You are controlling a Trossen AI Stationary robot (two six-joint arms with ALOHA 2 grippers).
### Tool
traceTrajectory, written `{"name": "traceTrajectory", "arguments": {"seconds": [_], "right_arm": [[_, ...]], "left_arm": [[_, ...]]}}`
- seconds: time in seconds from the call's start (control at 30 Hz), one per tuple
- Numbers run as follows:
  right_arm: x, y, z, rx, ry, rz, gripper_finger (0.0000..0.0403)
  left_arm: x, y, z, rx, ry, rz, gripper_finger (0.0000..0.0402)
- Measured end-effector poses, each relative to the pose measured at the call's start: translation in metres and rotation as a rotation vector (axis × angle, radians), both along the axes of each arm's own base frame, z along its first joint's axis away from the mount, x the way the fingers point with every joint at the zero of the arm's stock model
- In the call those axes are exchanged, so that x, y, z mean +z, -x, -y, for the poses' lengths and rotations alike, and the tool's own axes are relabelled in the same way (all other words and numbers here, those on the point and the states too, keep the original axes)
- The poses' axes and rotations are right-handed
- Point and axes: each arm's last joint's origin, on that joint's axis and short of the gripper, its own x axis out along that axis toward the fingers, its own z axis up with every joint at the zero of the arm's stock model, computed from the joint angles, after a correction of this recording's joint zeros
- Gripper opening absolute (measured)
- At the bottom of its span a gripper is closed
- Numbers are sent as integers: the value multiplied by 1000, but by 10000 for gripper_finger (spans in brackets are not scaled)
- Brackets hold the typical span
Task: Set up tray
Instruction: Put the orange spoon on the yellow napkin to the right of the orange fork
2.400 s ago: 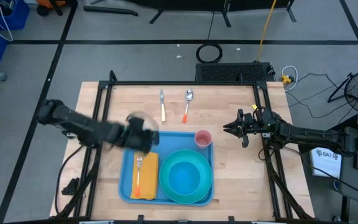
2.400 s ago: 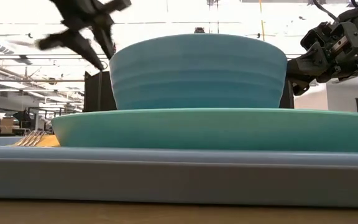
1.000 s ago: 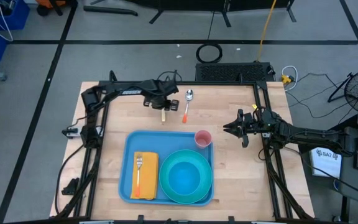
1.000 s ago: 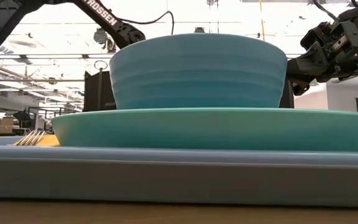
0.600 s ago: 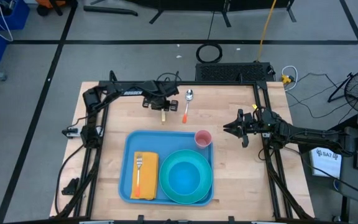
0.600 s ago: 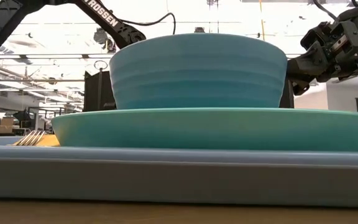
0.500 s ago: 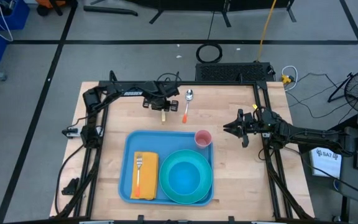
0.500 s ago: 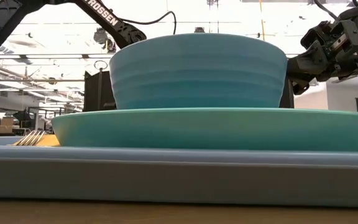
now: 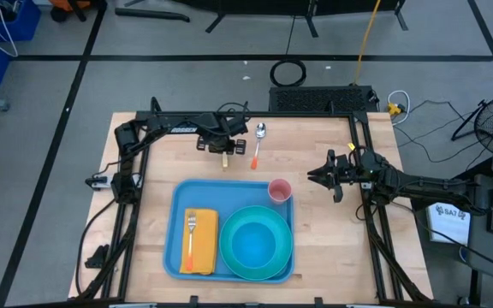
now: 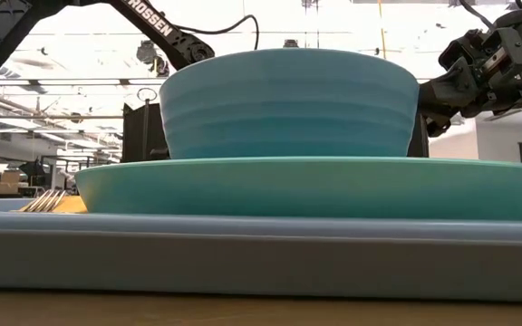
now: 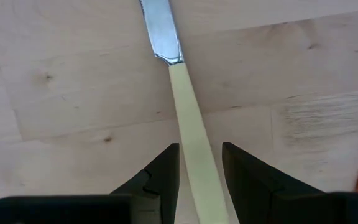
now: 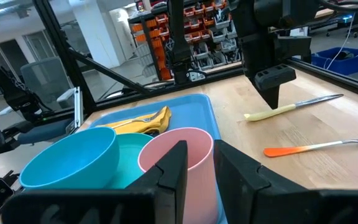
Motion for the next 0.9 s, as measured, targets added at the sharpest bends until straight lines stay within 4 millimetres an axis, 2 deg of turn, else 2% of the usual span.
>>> {"name": "traceTrajectory", "arguments": {"seconds": [0.2,0.5,0.67,0.83,0.9], "right_arm": [[0,0,0,1,0,0,68],[2,0,-1,25,-10,17,68],[2,0,-1,26,-12,17,68],[2,0,-1,26,-10,17,68],[2,0,-1,26,-10,15,68]], "left_arm": [[0,0,1,7,26,13,124],[-31,-8,3,-24,66,-52,124],[-34,-8,2,-47,58,-64,122],[-32,-7,3,-105,52,-80,63],[-32,-7,4,-119,41,-87,63]]}}
